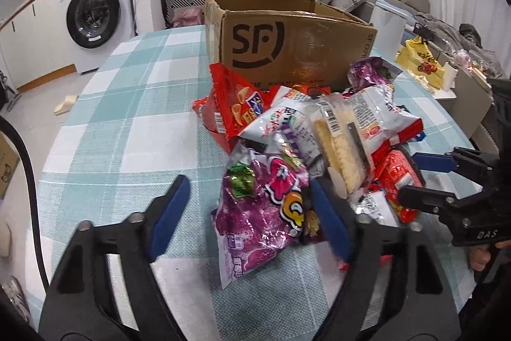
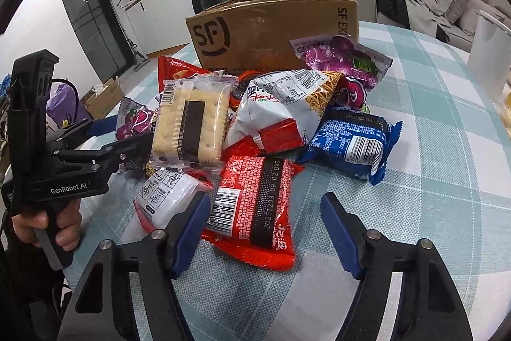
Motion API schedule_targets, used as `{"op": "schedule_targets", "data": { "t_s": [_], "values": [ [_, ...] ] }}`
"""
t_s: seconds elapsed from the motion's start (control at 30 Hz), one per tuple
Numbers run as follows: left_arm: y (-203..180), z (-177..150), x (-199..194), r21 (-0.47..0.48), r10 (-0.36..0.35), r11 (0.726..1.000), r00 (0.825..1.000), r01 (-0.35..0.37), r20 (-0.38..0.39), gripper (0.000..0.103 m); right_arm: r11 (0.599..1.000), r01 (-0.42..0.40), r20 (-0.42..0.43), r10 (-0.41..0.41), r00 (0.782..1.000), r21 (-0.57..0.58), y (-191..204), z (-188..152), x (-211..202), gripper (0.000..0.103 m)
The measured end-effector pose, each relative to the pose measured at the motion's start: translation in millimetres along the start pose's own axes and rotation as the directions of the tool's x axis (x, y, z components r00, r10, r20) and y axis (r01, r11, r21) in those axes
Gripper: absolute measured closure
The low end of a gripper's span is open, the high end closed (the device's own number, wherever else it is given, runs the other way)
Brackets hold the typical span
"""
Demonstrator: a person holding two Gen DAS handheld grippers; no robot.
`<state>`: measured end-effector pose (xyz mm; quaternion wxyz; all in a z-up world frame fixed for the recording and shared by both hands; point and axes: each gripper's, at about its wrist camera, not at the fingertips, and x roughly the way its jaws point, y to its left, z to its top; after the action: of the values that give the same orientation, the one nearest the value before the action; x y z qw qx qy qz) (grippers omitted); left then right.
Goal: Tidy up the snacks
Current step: 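Grasp the red barcoded packet with the right gripper while the left grasps the purple bag, then lift and carry both held packets over the open cardboard box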
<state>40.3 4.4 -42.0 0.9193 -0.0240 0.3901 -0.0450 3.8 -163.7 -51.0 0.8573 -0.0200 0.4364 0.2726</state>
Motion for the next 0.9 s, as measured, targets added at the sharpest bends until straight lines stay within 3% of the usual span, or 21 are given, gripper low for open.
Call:
{"op": "schedule_targets", "data": {
  "t_s": [0.03,0.07,0.33,0.9],
  "values": [
    [0,0,2,-0.002,-0.010,1.000,1.000,0.010,-0.014,0.051,1.000,-0.003,0.001,0.003,1.000,0.002,0,0,0,0.035],
    [0,-1,2,-0.006,-0.027,1.000,0.999,0.027,-0.023,0.055,1.000,-0.009,0.002,0.009,1.000,0.005,0,0,0,0.037],
    [0,-1,-7,-0.004,-0.046,0.999,0.999,0.046,0.013,0.059,0.999,-0.038,-0.002,0.038,0.999,-0.009,4,-2,-1,0.057],
    [-9,8,-48,0.018,-0.073,0.997,0.988,0.071,0.133,0.059,0.996,-0.073,0.098,0.077,0.992,-0.044,6,-9,-41,0.058]
  ]
}}
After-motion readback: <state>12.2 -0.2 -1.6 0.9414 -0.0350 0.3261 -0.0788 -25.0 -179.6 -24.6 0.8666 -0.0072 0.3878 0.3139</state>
